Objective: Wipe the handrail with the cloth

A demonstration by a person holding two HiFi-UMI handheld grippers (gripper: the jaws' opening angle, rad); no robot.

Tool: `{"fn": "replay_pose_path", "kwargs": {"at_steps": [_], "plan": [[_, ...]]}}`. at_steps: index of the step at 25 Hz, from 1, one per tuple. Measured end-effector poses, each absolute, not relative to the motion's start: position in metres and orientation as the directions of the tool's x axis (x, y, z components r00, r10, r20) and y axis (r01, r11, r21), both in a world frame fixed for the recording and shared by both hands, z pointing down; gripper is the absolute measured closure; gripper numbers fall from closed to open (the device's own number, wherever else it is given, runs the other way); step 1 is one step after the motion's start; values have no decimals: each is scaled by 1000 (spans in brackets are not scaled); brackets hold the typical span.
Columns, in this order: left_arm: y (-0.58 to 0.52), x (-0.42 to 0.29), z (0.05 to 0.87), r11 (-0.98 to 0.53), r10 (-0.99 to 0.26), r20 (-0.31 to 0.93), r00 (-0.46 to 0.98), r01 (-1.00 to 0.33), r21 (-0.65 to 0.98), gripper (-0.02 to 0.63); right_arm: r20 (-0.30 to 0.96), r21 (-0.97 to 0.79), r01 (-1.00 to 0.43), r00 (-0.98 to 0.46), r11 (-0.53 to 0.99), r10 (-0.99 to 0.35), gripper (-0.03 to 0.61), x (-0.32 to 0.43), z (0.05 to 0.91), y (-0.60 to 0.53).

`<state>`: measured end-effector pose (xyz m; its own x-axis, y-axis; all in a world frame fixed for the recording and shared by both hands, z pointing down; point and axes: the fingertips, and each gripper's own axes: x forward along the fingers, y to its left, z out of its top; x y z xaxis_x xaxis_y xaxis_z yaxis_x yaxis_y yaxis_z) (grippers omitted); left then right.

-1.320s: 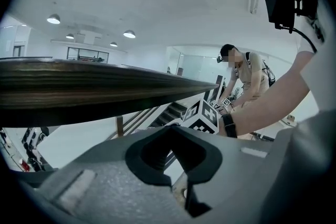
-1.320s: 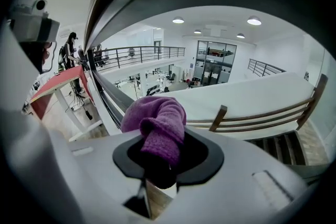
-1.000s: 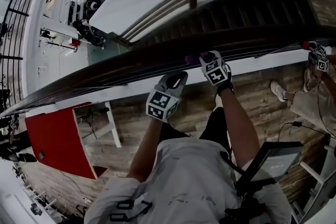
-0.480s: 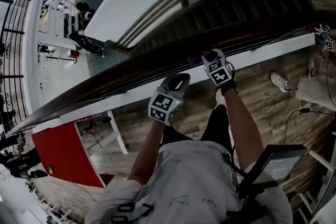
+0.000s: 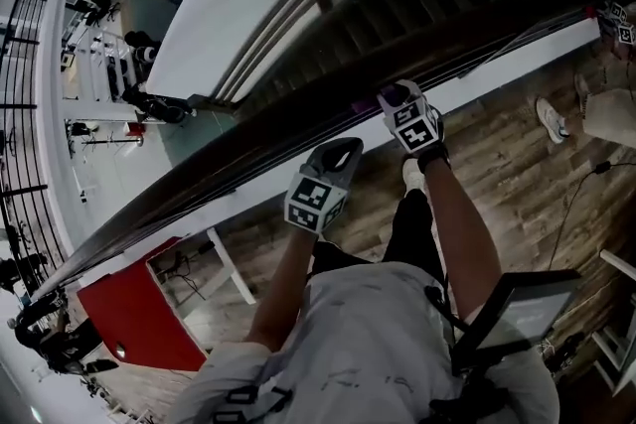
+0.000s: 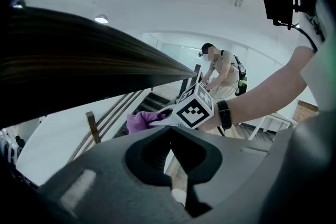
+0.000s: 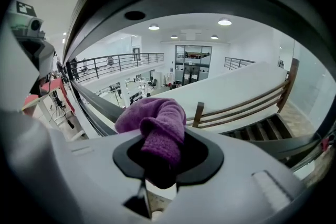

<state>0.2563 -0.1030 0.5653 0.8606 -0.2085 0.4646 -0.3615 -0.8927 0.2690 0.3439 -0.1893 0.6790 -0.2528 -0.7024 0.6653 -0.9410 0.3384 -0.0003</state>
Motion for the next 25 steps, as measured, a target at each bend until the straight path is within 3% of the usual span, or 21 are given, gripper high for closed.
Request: {"fn": "replay_pose_path", "kwargs": {"at_steps": [25], "plan": [[-98, 442, 579, -920, -124, 408, 904, -259, 294, 614, 708, 118, -988, 16, 96, -706, 485, 593, 691, -166]]}}
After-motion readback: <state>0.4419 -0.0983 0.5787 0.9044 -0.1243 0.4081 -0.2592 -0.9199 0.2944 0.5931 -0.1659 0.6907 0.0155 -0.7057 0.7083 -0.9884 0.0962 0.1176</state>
